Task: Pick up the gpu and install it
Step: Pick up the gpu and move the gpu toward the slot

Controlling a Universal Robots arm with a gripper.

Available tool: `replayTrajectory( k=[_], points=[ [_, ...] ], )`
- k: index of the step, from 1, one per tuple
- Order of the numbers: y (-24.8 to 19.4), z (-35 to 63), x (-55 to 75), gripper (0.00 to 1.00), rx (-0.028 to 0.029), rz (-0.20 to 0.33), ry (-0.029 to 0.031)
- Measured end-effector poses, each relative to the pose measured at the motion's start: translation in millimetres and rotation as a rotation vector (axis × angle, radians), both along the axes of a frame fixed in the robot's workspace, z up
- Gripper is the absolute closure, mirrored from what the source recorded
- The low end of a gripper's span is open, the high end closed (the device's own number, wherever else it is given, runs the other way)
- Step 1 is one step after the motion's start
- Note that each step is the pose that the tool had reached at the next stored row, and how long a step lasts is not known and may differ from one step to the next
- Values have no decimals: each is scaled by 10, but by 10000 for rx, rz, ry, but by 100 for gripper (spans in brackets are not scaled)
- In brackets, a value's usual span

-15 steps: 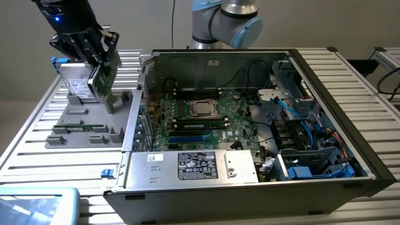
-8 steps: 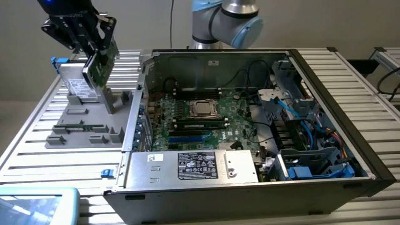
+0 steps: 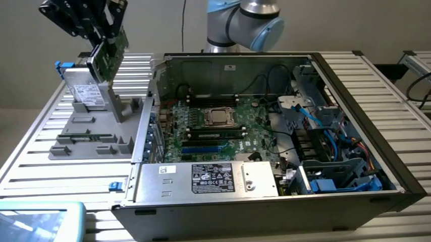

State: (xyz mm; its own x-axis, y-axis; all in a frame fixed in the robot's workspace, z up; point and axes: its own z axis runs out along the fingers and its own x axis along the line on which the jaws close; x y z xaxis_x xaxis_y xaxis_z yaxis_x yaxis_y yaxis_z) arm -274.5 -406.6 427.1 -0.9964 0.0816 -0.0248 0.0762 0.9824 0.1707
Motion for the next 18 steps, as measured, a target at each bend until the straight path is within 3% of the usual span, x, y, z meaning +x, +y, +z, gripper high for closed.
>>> replayTrajectory(
  k=[3,5,13,18],
  points=[
    [-16,52,60,71,4,1,143],
    [-23,61,125,71,2,-1,197],
    [-43,64,472,71,3,1,261],
    [-51,64,676,71,3,0,336]
  ],
)
